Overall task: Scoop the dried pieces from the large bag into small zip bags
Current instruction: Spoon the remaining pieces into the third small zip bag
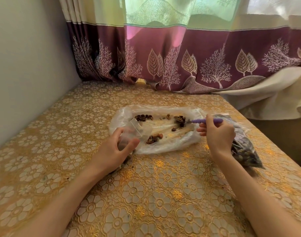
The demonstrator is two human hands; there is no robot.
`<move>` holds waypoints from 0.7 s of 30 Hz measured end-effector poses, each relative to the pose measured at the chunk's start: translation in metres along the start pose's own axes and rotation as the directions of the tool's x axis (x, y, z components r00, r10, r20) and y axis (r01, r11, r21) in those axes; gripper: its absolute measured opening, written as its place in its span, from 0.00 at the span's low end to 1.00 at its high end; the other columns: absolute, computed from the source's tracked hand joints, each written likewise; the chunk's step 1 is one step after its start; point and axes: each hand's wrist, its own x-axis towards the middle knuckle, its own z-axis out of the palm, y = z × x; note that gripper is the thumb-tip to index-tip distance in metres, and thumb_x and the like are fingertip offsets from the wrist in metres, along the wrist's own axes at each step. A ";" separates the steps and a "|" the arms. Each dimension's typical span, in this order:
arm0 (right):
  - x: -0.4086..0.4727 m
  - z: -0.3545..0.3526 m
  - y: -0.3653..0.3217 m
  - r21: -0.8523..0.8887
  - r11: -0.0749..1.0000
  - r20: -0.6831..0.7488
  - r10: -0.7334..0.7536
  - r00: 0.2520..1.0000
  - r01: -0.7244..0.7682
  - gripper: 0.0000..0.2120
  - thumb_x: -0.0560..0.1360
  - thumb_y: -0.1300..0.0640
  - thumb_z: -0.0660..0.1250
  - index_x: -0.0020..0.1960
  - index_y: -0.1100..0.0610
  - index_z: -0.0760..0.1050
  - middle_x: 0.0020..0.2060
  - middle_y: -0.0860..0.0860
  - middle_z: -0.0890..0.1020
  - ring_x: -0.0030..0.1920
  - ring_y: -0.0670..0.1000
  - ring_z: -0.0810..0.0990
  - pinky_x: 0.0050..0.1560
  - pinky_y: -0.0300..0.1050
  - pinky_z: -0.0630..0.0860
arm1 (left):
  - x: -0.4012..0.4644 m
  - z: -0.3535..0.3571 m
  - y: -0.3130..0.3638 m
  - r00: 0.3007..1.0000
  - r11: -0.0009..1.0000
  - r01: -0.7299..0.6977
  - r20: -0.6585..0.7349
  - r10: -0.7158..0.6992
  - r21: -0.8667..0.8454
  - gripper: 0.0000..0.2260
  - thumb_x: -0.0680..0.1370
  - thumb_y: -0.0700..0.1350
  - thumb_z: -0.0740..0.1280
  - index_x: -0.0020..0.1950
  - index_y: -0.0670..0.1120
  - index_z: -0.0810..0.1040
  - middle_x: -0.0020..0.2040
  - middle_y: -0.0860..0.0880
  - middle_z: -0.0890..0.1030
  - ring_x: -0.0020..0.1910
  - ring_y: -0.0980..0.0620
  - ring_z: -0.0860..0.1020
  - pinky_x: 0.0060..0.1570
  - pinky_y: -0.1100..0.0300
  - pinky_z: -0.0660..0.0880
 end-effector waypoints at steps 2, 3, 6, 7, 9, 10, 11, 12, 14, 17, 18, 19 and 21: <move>-0.001 0.002 -0.001 -0.093 0.988 0.005 -0.122 0.992 0.122 0.13 0.79 0.55 0.61 0.37 0.52 0.78 0.30 0.46 0.80 0.26 0.42 0.79 0.30 0.34 0.76 | 0.001 0.001 0.001 1.000 1.000 0.000 0.007 0.000 -0.004 0.31 0.67 0.71 0.59 0.60 0.51 0.68 0.40 0.49 0.83 0.37 0.57 0.81 0.38 0.59 0.76; -0.001 0.002 -0.001 -0.138 0.976 0.010 -0.166 0.986 0.166 0.13 0.79 0.55 0.61 0.39 0.52 0.79 0.30 0.46 0.80 0.28 0.43 0.80 0.32 0.37 0.77 | 0.000 0.001 0.001 1.000 1.000 0.000 0.012 0.000 -0.013 0.29 0.66 0.72 0.59 0.58 0.53 0.68 0.41 0.47 0.83 0.38 0.53 0.81 0.40 0.54 0.77; -0.002 0.004 0.001 -0.211 0.950 0.027 -0.228 0.973 0.229 0.11 0.80 0.55 0.61 0.45 0.56 0.81 0.30 0.47 0.79 0.30 0.46 0.80 0.33 0.37 0.77 | -0.002 0.001 0.003 1.000 1.000 0.008 0.028 -0.008 -0.020 0.25 0.64 0.72 0.57 0.53 0.58 0.67 0.42 0.42 0.83 0.40 0.46 0.81 0.46 0.47 0.77; -0.002 0.004 0.002 -0.207 0.951 0.031 -0.229 0.973 0.230 0.10 0.79 0.56 0.62 0.46 0.57 0.81 0.30 0.47 0.79 0.31 0.46 0.80 0.34 0.37 0.77 | -0.002 0.000 0.004 0.999 1.000 0.012 0.033 -0.011 -0.024 0.24 0.64 0.72 0.57 0.52 0.58 0.67 0.42 0.41 0.83 0.40 0.44 0.81 0.46 0.46 0.77; -0.003 0.005 0.003 -0.187 0.963 0.035 -0.189 0.981 0.193 0.09 0.79 0.56 0.62 0.47 0.56 0.80 0.31 0.47 0.79 0.32 0.47 0.81 0.36 0.40 0.79 | -0.002 0.000 0.004 0.999 0.999 0.017 0.034 -0.016 -0.030 0.24 0.64 0.72 0.57 0.52 0.58 0.67 0.42 0.40 0.82 0.41 0.43 0.80 0.46 0.44 0.76; -0.003 0.006 0.004 -0.174 0.972 0.037 -0.152 0.988 0.156 0.08 0.79 0.57 0.62 0.48 0.56 0.80 0.32 0.47 0.79 0.33 0.46 0.81 0.38 0.40 0.79 | -0.002 0.000 0.004 0.999 0.999 0.020 0.035 -0.019 -0.032 0.25 0.64 0.73 0.57 0.52 0.58 0.67 0.43 0.40 0.82 0.41 0.42 0.80 0.47 0.43 0.76; -0.002 0.005 0.007 -0.150 0.983 0.037 -0.101 0.994 0.105 0.09 0.79 0.57 0.62 0.49 0.57 0.80 0.33 0.47 0.80 0.32 0.43 0.80 0.38 0.38 0.79 | -0.001 0.000 0.004 0.999 0.999 0.023 0.038 -0.022 -0.035 0.26 0.64 0.73 0.57 0.53 0.58 0.67 0.44 0.39 0.82 0.42 0.41 0.80 0.47 0.43 0.76; 0.000 0.005 0.009 -0.103 0.994 0.043 -0.033 0.999 0.037 0.09 0.79 0.57 0.62 0.50 0.59 0.80 0.35 0.48 0.81 0.31 0.40 0.80 0.36 0.33 0.77 | -0.001 0.001 0.004 0.999 0.999 0.025 0.040 -0.023 -0.036 0.26 0.64 0.73 0.57 0.53 0.58 0.67 0.44 0.39 0.82 0.43 0.41 0.80 0.48 0.42 0.76; 0.003 0.004 0.012 0.054 0.987 0.084 0.145 0.986 -0.150 0.10 0.79 0.59 0.61 0.52 0.62 0.80 0.40 0.52 0.83 0.33 0.41 0.80 0.35 0.31 0.76 | -0.002 0.001 0.004 0.999 0.999 0.026 0.039 -0.025 -0.040 0.27 0.64 0.73 0.58 0.54 0.58 0.68 0.44 0.39 0.82 0.42 0.41 0.80 0.48 0.42 0.76; 0.003 0.003 0.009 0.259 0.900 0.160 0.317 0.935 -0.350 0.11 0.80 0.61 0.60 0.49 0.65 0.80 0.43 0.56 0.83 0.36 0.46 0.80 0.38 0.34 0.79 | -0.002 0.001 0.004 0.999 0.998 0.026 0.036 -0.024 -0.052 0.27 0.64 0.72 0.58 0.55 0.57 0.68 0.43 0.41 0.83 0.41 0.44 0.81 0.47 0.44 0.77; 0.003 0.003 0.008 0.287 0.886 0.169 0.329 0.929 -0.365 0.11 0.80 0.62 0.60 0.46 0.63 0.80 0.43 0.56 0.83 0.36 0.46 0.80 0.39 0.35 0.79 | -0.002 0.001 0.004 0.999 0.998 0.024 0.036 -0.022 -0.056 0.28 0.63 0.72 0.58 0.56 0.57 0.68 0.43 0.42 0.83 0.41 0.44 0.81 0.47 0.45 0.77; 0.002 0.003 0.006 0.306 0.878 0.175 0.327 0.929 -0.367 0.12 0.80 0.62 0.60 0.44 0.62 0.80 0.43 0.56 0.84 0.36 0.46 0.80 0.39 0.35 0.79 | -0.002 0.001 0.004 0.999 0.998 0.021 0.037 -0.019 -0.059 0.29 0.63 0.73 0.58 0.56 0.56 0.68 0.43 0.42 0.83 0.41 0.45 0.81 0.47 0.45 0.77; -0.001 0.003 0.003 0.333 0.872 0.185 0.314 0.931 -0.360 0.13 0.80 0.62 0.60 0.41 0.60 0.80 0.42 0.56 0.84 0.35 0.46 0.80 0.39 0.36 0.79 | -0.003 0.000 0.004 0.999 0.998 0.015 0.040 -0.013 -0.061 0.30 0.63 0.73 0.58 0.57 0.55 0.68 0.44 0.43 0.83 0.42 0.45 0.81 0.47 0.46 0.77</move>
